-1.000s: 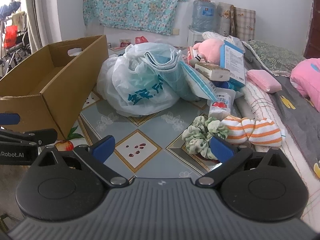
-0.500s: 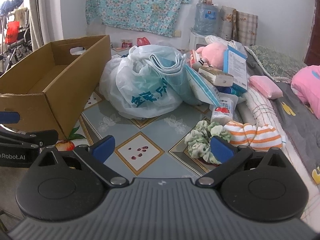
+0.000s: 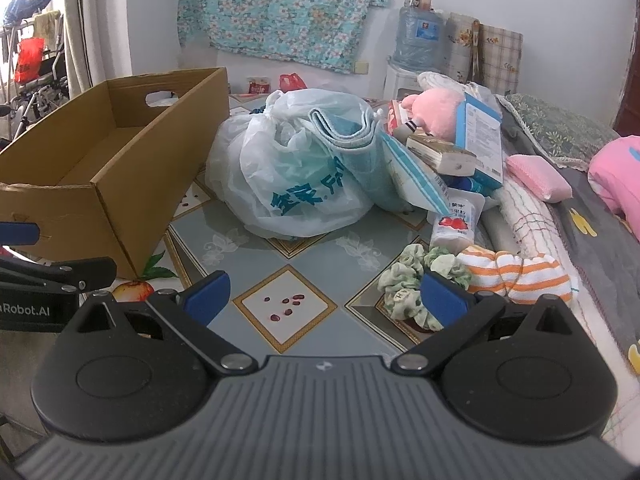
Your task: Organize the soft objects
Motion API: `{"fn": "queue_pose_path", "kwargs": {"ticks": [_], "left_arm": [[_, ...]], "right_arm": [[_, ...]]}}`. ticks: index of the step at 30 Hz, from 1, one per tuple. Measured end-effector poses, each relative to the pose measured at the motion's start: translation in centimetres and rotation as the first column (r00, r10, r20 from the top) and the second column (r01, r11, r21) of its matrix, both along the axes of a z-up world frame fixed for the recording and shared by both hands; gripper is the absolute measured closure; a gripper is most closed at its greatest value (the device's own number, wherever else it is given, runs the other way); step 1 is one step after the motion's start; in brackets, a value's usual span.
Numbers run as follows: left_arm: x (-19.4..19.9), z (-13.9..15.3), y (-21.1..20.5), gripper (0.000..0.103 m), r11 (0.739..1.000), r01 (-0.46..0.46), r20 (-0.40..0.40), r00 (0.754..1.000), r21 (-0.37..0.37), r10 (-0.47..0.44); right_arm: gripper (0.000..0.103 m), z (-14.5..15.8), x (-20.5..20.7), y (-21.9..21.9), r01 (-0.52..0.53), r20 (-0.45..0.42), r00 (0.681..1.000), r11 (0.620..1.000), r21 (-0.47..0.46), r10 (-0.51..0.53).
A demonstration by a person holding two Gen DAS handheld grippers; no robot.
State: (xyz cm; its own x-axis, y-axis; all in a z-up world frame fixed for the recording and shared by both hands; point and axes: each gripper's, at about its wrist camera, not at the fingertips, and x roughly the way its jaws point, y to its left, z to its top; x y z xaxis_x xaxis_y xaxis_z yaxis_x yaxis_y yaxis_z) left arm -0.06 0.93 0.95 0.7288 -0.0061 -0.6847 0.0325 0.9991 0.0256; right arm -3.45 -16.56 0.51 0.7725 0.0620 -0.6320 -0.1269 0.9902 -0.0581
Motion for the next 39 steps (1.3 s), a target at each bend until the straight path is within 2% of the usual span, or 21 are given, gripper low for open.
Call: {"fn": "queue_pose_path", "kwargs": {"ticks": [29, 35, 39], "left_arm": [[0.2, -0.8, -0.2, 0.0, 1.0, -0.003, -0.03, 1.0, 0.008, 0.003], [0.4, -1.2, -1.6, 0.0, 0.999, 0.042, -0.034, 0.999, 0.028, -0.041], [0.1, -1.2, -3.5, 0.0, 0.992, 0.116, -0.02, 0.993, 0.044, -0.115]], "right_arm": [[0.001, -0.8, 0.3, -0.5, 0.004, -0.016, 1.0, 1.0, 0.017, -0.004], [0.001, -1.5, -0.1, -2.2, 0.042, -0.012, 0.999, 0.999, 0.035, -0.041], [0.001, -1.9, -1.0, -4.9, 0.094, 0.028, 0.995, 0.993, 0.076, -0.097]]}}
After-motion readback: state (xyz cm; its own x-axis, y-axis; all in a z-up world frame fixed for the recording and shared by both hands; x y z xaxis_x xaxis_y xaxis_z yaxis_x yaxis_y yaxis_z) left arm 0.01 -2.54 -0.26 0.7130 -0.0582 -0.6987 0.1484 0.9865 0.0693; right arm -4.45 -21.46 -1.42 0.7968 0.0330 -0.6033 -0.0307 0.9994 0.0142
